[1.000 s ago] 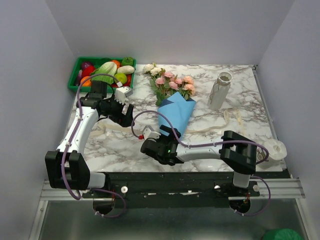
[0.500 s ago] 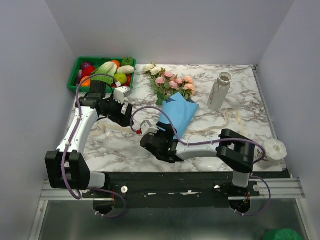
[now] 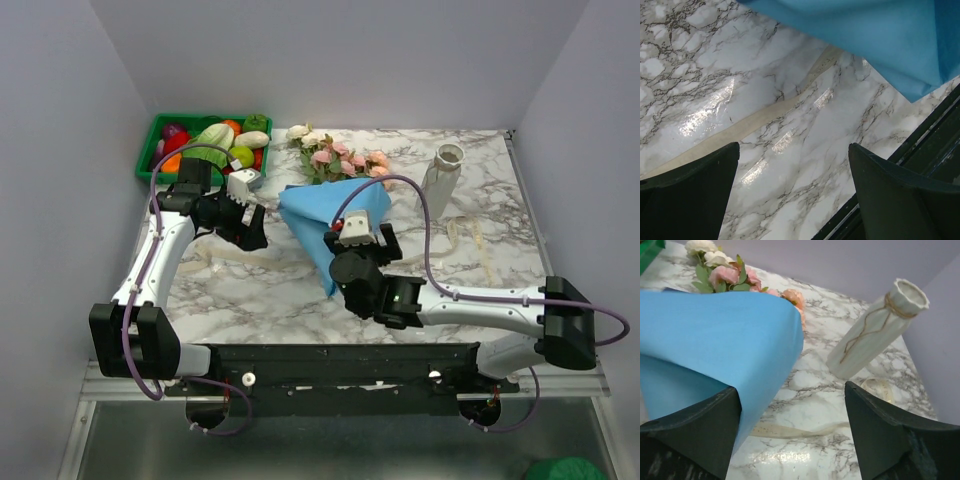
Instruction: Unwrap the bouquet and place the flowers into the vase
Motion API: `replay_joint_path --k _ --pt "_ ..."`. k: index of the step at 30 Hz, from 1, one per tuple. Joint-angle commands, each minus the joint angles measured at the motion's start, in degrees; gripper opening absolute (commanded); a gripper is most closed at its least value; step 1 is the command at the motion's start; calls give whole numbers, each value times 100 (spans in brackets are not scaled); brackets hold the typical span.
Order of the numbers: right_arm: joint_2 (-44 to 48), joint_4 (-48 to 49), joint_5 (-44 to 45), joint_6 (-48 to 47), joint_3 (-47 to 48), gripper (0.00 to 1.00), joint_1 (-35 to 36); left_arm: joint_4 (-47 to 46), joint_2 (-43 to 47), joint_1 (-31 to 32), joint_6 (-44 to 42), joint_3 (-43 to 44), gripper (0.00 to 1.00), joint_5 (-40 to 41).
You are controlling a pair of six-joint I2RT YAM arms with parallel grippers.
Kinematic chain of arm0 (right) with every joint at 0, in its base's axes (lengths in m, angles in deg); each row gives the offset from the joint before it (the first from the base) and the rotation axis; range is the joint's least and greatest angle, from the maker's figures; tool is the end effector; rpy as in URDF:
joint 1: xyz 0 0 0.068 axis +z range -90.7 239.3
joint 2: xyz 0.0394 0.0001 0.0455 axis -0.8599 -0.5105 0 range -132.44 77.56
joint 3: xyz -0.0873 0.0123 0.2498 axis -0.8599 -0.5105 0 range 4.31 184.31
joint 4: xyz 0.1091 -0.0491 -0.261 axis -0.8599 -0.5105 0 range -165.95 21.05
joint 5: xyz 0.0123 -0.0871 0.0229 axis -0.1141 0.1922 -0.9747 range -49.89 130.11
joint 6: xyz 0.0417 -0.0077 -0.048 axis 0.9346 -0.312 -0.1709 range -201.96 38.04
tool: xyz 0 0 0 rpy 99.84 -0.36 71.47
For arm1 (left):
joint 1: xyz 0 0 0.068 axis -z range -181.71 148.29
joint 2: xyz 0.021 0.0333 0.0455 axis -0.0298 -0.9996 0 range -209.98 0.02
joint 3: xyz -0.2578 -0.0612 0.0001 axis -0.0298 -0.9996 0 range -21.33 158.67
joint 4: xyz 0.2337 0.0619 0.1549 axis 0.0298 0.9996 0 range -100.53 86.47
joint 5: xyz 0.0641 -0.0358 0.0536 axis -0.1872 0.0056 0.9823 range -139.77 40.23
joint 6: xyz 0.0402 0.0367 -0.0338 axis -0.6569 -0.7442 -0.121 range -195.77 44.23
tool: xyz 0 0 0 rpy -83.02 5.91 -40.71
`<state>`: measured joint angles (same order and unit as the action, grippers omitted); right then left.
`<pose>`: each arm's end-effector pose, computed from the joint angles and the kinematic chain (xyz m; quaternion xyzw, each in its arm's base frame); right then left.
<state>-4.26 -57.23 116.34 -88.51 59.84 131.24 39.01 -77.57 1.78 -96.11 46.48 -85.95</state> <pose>0.1504 0.3057 0.2783 -0.1013 0.7208 -0.1509 0.6688 0.2993 -0.0476 0.2782 0.2697 0.8800 -0.2593 0.2928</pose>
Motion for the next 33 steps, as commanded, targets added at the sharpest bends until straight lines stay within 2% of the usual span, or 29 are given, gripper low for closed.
replay_joint_path --k 1,2,3,4,5,6,8,12,16,22,24,30,32,33 --pt "447 -2606 491 2554 -34 98 232 65 24 -23 12 136 99 -134" --pt "509 -3554 394 4380 158 100 276 56 24 -15 47 153 99 -169" --pt "527 -5477 210 5364 343 100 303 56 -11 -6 47 188 99 -170" --pt "475 -6358 52 6279 771 100 312 38 -38 3 74 215 99 -187" --pt "361 -7141 -150 7994 949 100 338 38 -64 38 91 232 99 -205" --pt "81 -8585 -265 8803 1108 100 364 12 -125 82 135 267 99 -205" --pt "-289 -9911 -380 10341 1504 100 565 -58 -187 161 197 294 99 -179" --pt "-2 -9909 -521 10639 1575 100 970 -312 -406 625 337 294 99 14" --pt "596 -9918 -354 10402 1821 100 1059 -533 -793 977 530 408 99 181" --pt "2301 -9883 -82 10297 1672 100 1059 -515 -1628 1382 566 1092 99 471" --pt "2608 -9778 41 9876 1663 100 1050 -568 -1986 1427 601 1330 99 665" --pt "2908 -9866 208 9463 1979 100 1050 -306 -3304 1427 645 2534 99 727" --pt "3093 -9507 366 8928 1971 100 1050 -138 -3631 1418 724 2982 99 622" --pt "3172 -8939 419 8186 1945 100 1050 -68 -3894 1418 742 3097 99 595"
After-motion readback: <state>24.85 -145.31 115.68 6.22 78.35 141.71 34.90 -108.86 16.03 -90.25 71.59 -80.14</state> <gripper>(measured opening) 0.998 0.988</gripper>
